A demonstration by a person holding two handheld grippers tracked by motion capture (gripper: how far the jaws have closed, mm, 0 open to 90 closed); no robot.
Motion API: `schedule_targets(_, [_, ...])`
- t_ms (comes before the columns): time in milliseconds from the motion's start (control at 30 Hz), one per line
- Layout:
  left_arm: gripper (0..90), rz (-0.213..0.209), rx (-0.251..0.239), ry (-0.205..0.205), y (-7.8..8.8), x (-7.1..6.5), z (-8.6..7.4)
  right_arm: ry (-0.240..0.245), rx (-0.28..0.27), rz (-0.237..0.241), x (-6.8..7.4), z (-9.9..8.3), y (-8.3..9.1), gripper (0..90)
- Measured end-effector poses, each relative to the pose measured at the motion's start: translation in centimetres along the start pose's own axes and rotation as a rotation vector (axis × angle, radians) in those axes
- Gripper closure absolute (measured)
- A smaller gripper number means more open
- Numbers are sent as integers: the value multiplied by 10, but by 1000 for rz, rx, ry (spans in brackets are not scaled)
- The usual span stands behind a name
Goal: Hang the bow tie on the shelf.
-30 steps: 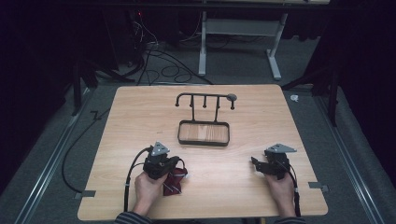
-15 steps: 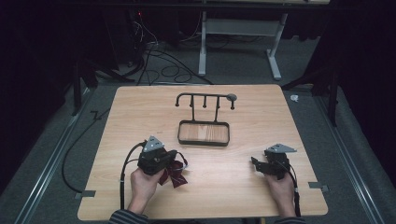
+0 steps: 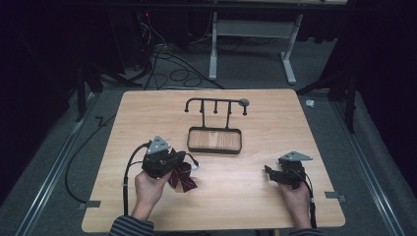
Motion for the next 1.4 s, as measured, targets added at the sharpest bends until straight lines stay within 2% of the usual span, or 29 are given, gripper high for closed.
schedule_targets(233, [900, -5, -15, -17, 1, 0, 11, 0, 0, 0, 0, 0, 0, 343])
schedule_targets(300, [900, -19, -17, -13, 1, 0, 13, -1, 0, 0, 0, 0, 0, 343])
schedule_targets(500, [900, -21, -24, -12, -2, 2, 19, 5, 0, 1, 0, 0, 0, 342])
schedule_targets(900, [899, -41, -43, -42, -6, -3, 38, 5, -1, -1, 0, 0, 0, 345])
schedule_targets(1000, [899, -32, -37, -60, -8, -5, 42, 5, -1, -1, 0, 0, 0, 345])
schedule_targets(1400, [899, -53, -40, -74, -16, -5, 56, 4, 0, -3, 1, 0, 0, 347])
Point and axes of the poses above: each handheld gripper's, and its own axes: y roughly backward along the jaws, z roughly out of its top, x roughly to its left, the point moved 1 cm from there along -y, roughly forward along the jaws, and after that the axes turned 4 degrees about -y, right-handed, at the moved point
